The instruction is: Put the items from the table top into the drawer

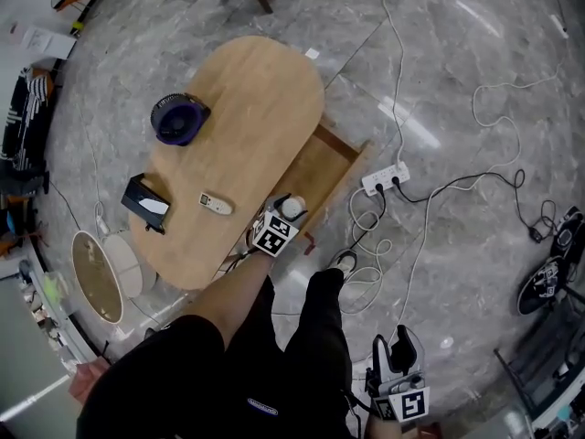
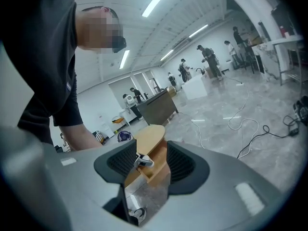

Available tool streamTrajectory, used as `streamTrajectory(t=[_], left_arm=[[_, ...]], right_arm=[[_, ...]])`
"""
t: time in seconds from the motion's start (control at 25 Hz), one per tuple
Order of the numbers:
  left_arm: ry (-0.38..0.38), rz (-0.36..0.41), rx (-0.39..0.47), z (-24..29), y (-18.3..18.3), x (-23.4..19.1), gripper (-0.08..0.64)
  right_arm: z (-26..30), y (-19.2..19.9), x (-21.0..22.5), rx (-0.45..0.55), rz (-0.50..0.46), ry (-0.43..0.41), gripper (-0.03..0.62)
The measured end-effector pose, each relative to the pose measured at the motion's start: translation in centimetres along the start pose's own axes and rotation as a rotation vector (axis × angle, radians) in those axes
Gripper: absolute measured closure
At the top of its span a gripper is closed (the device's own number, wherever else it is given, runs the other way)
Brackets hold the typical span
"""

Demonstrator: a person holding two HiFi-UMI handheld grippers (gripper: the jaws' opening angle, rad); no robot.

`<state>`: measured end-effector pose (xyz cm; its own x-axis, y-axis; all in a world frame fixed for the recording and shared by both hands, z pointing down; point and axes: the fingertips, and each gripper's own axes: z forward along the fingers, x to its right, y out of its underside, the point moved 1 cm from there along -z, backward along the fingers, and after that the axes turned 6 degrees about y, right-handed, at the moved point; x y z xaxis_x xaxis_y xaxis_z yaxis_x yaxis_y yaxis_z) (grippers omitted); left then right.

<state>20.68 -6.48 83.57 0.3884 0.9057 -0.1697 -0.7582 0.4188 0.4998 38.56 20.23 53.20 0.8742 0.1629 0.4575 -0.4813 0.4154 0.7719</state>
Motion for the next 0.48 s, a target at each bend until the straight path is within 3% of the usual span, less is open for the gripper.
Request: streamTrajectory(t=[0.12, 0.48], left_arm=[[-0.005, 0.042, -0.039, 1.3, 0.6, 0.3, 0.275], [-0.057, 0.032, -0.118, 4.1, 3.4, -1.2, 0.275]], right_arm=[[1.0, -0.8, 0.2, 0.012, 0.050, 0.000, 0.362], [-0.2, 1.9, 1.8, -0.072, -0.025, -0.005, 0.353]])
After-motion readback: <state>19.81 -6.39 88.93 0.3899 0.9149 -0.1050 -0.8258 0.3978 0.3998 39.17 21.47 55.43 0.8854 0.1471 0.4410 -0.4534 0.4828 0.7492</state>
